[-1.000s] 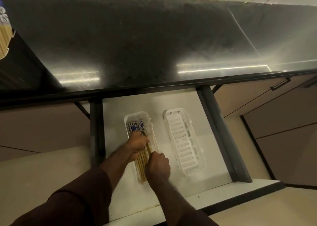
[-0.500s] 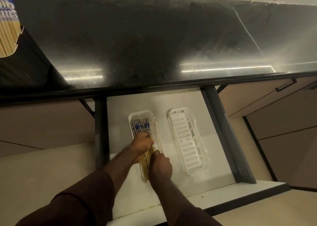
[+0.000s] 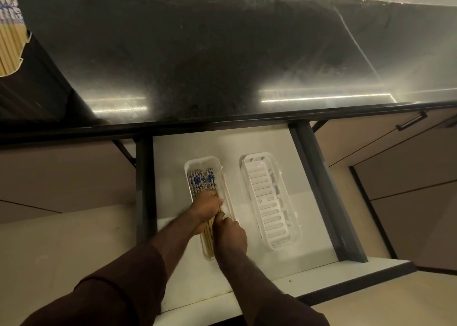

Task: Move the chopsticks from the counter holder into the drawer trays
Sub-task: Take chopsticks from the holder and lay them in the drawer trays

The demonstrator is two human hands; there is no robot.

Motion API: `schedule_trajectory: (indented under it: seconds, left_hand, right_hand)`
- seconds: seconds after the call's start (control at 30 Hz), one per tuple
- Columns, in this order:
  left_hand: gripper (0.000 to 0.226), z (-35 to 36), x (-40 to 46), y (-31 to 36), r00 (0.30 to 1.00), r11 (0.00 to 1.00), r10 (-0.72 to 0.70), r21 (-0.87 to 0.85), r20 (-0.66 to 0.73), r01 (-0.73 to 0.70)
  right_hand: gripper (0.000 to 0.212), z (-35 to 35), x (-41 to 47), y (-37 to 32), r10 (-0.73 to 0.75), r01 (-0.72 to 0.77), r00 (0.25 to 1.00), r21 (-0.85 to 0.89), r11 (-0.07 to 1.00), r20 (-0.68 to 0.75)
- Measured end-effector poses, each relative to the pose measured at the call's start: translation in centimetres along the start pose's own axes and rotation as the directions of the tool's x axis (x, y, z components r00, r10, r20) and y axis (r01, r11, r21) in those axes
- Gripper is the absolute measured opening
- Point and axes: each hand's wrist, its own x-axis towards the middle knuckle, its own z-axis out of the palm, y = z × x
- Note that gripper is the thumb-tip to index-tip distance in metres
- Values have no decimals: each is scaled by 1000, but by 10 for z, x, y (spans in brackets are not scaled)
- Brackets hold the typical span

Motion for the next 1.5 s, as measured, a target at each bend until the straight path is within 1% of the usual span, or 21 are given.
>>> schedule_trajectory:
  seconds: [0.17,0.27,0.33,0.43,0.5,0.57,0.67,0.77,0.9,0.97,1.03,1.17,1.23,1.3,1.4,1.5]
  left_hand:
    - [21,-4,3,-5,1000,1000,5,2,-11,-5]
    - [23,-6,3,-8,1000,1000,11,2,-12,-11]
    - [27,-7,3,-8,1000,1000,16,-10,-15,-16]
    - [33,-5,1,-8,999,999,28,-26,-35,-29]
    - [31,-4,-1,-7,999,999,27,-29,-35,-28]
    - [29,-5,-3,-7,999,999,31,-43,-42,-33]
    - [24,-6,-7,-3,997,997,43,-58,-66,-47]
    - [22,-9,-14,7,996,994,42,-102,-79,-50]
    - [21,-18,-32,20,995,979,89,-180,-32,-94]
    - [21,-25,-44,28,991,977,128,-165,-47,-134]
    - [16,-34,-56,35,983,980,168,-100,-74,-175]
    - [11,-62,-83,55,962,965,261,-21,-77,-263]
    - [11,-82,-99,70,937,944,329,19,-114,-329]
    - [12,-109,-117,85,908,921,388,45,-157,-386]
    - [17,-154,-151,99,864,883,466,38,-190,-468]
    - [21,-216,-187,99,815,836,542,27,-204,-548]
  right_hand:
    - [22,0,0,1,-16,16,1000,19,1000,-2]
    - [33,0,-1,-1,23,-21,1000,103,994,-18]
    - [39,0,-1,-3,33,-30,999,125,992,-25]
    - [36,-4,-1,-4,96,-88,995,216,972,-26]
    - [33,-6,-2,-4,98,-91,995,241,966,-21]
    - [30,-12,-2,-4,64,-57,998,226,972,-22]
    - [27,-29,1,-6,-57,64,997,142,988,-54]
    - [24,-53,2,-8,-157,166,983,94,982,-89]
    - [18,-90,2,-6,-245,254,959,55,966,-141]
    - [15,-109,0,-9,-269,280,946,36,959,-183]
    - [18,-126,-3,-16,-286,302,929,32,953,-233]
    - [28,-158,-12,-41,-290,332,891,66,941,-349]
    - [34,-171,-20,-63,-288,350,875,97,932,-390]
    - [36,-181,-29,-91,-298,371,860,105,923,-414]
    - [36,-191,-45,-140,-345,411,830,63,909,-439]
    - [37,-195,-65,-199,-331,424,802,83,902,-498]
